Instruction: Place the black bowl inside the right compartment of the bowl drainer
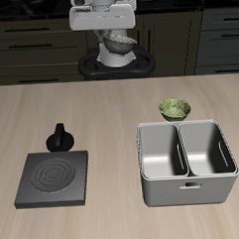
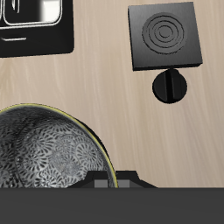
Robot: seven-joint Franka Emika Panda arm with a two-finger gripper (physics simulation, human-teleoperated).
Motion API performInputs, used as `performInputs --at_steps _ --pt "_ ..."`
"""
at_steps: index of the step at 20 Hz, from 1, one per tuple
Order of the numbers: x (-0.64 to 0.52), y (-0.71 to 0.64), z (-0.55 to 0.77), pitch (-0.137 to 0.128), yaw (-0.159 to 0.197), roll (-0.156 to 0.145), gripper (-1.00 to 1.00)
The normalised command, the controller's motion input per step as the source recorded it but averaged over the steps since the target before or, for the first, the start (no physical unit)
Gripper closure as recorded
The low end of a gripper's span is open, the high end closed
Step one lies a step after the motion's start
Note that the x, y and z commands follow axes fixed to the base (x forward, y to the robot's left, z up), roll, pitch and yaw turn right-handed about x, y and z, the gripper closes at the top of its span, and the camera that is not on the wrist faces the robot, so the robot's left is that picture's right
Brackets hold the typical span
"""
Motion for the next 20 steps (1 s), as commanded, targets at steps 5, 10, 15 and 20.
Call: performInputs --at_steps 5,10,15,20 --pt "0.46 0.23 0.09 0.024 0.018 -0.003 1.0" --pt "0.63 0.19 -0.04 0.043 0.028 -0.04 1.0" --pt "0.35 0.37 -0.01 0.005 0.025 0.032 1.0" --pt "0.27 0.41 0.04 0.004 0.055 0.021 1.0"
